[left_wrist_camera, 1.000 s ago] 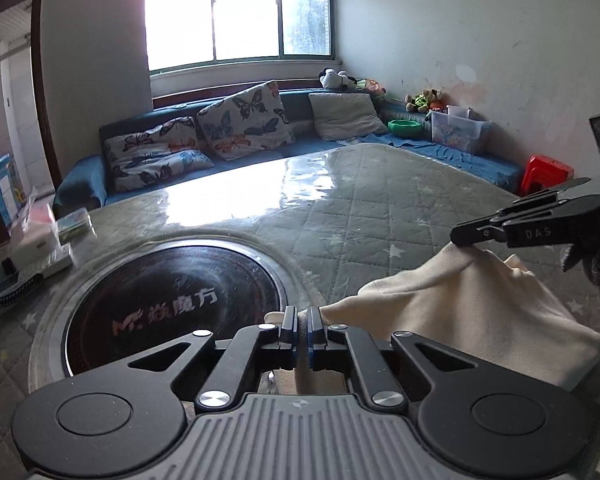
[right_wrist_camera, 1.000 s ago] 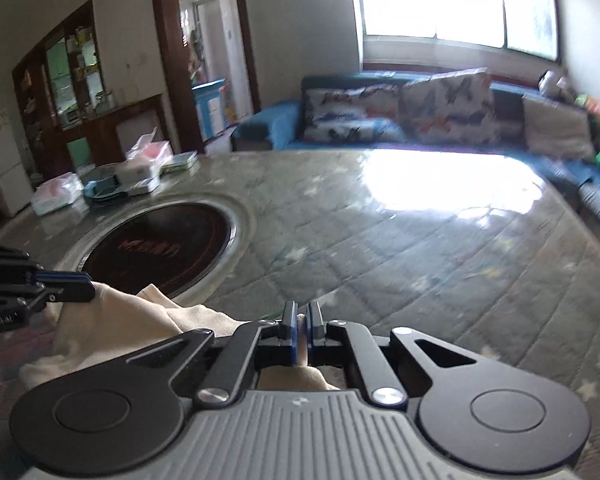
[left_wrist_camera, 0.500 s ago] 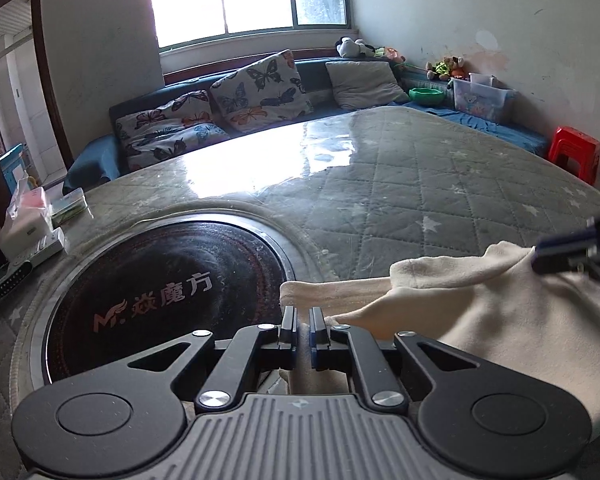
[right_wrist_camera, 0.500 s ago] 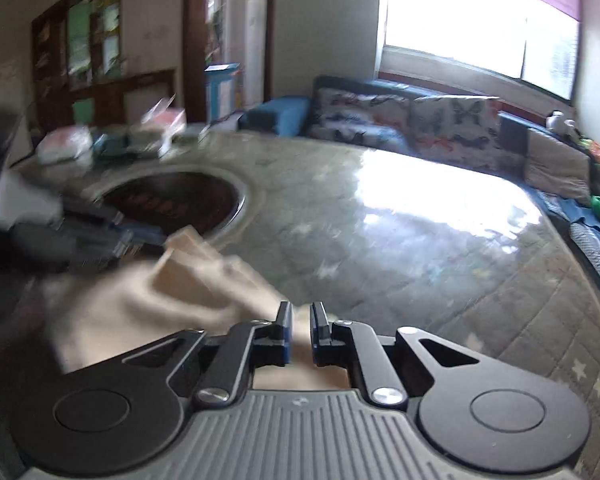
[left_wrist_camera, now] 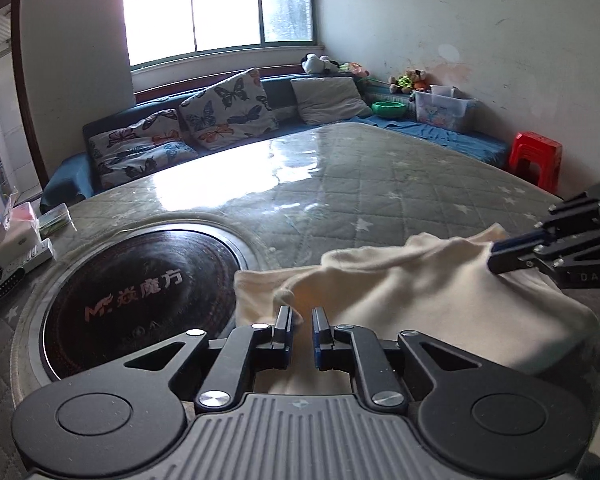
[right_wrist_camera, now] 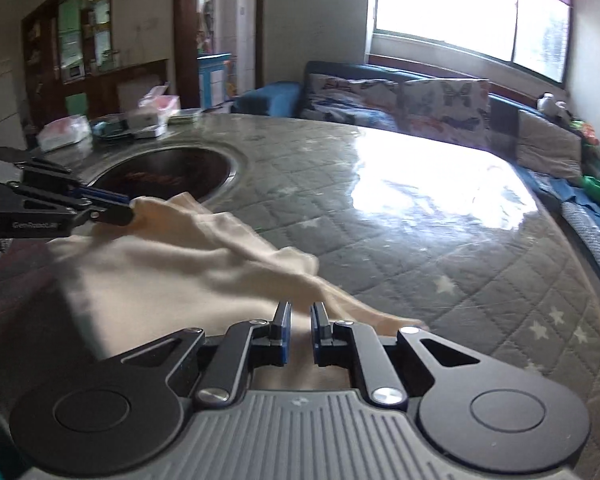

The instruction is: Fold clothes

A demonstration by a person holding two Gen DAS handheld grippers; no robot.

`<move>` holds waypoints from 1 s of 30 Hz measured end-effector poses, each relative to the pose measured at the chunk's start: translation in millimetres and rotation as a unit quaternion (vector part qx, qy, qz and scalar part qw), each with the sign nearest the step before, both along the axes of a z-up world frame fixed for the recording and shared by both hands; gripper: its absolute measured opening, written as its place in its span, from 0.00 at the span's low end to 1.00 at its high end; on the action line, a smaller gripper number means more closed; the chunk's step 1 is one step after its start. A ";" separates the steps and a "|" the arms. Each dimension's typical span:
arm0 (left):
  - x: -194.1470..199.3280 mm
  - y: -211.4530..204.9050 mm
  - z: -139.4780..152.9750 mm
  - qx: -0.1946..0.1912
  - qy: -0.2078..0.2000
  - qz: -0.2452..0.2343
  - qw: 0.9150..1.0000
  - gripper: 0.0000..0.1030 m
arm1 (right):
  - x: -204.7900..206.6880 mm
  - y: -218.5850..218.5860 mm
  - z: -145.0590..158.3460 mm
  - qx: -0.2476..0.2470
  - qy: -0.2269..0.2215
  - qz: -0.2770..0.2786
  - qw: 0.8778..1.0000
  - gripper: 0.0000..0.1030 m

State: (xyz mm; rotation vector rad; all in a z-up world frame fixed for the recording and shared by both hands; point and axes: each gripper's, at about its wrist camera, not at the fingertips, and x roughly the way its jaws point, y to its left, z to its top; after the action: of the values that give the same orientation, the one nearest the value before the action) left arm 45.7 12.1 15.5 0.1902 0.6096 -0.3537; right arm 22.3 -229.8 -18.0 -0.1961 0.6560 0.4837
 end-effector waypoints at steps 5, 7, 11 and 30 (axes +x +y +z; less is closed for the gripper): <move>-8.4 -3.8 -7.7 0.012 0.006 -0.012 1.000 0.11 | -13.2 29.6 7.6 0.003 -0.011 0.077 0.997 0.15; -9.8 -4.6 -10.2 0.015 0.006 -0.013 1.000 0.11 | -20.2 43.1 7.6 -0.008 -0.015 0.117 0.993 0.16; -10.1 0.0 -16.9 0.016 0.011 -0.006 1.000 0.12 | -31.1 57.6 -2.6 -0.039 -0.001 0.164 0.986 0.16; -17.5 32.9 -7.2 -0.014 0.012 0.036 0.999 0.14 | -30.9 9.5 -1.5 -0.067 0.029 0.139 0.988 0.22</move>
State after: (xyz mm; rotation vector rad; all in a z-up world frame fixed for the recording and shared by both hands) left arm 28.2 45.0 8.3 0.1365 0.6324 -0.2957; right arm -8.6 -220.3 -19.5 -0.4044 0.7219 0.7158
